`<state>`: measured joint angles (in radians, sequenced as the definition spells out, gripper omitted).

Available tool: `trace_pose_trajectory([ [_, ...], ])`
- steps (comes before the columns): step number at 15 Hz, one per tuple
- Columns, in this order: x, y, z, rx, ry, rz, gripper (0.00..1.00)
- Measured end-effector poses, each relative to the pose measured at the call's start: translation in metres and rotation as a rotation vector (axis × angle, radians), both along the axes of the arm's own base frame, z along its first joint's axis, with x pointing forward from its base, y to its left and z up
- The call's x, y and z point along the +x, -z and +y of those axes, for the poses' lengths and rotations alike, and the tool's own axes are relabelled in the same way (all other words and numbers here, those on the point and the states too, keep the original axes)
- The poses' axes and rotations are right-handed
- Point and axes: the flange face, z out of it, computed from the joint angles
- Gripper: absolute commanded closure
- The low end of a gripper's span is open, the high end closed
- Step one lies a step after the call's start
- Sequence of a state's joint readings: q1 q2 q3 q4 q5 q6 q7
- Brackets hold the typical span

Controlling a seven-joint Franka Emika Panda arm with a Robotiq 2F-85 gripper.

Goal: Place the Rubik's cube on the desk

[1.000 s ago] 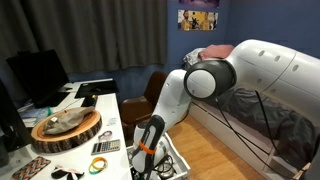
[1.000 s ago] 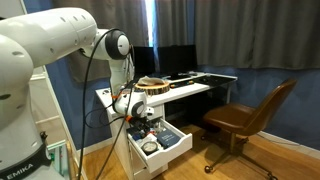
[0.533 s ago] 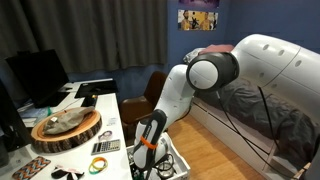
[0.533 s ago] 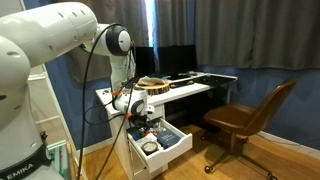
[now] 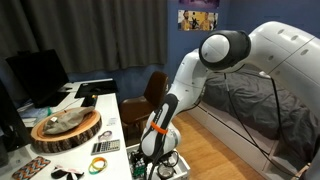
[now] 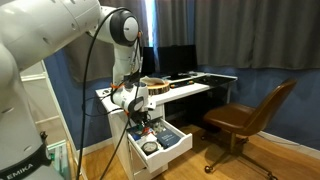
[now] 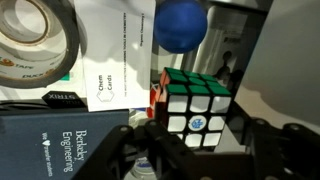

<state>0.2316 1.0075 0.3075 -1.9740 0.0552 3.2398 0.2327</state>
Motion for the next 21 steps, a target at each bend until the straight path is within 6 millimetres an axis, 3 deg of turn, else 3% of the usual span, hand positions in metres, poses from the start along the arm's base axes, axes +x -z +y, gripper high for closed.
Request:
trace_pose_trajectory([
  [7, -0.025, -0.048, -0.042, 0.050, 0.066, -0.057, 0.62],
  [12, -0.050, -0.102, -0.057, 0.041, 0.057, -0.151, 0.62],
  [17, -0.071, -0.170, -0.058, 0.023, 0.010, -0.255, 0.62],
  [21, -0.083, -0.220, -0.040, 0.018, -0.058, -0.330, 0.62],
])
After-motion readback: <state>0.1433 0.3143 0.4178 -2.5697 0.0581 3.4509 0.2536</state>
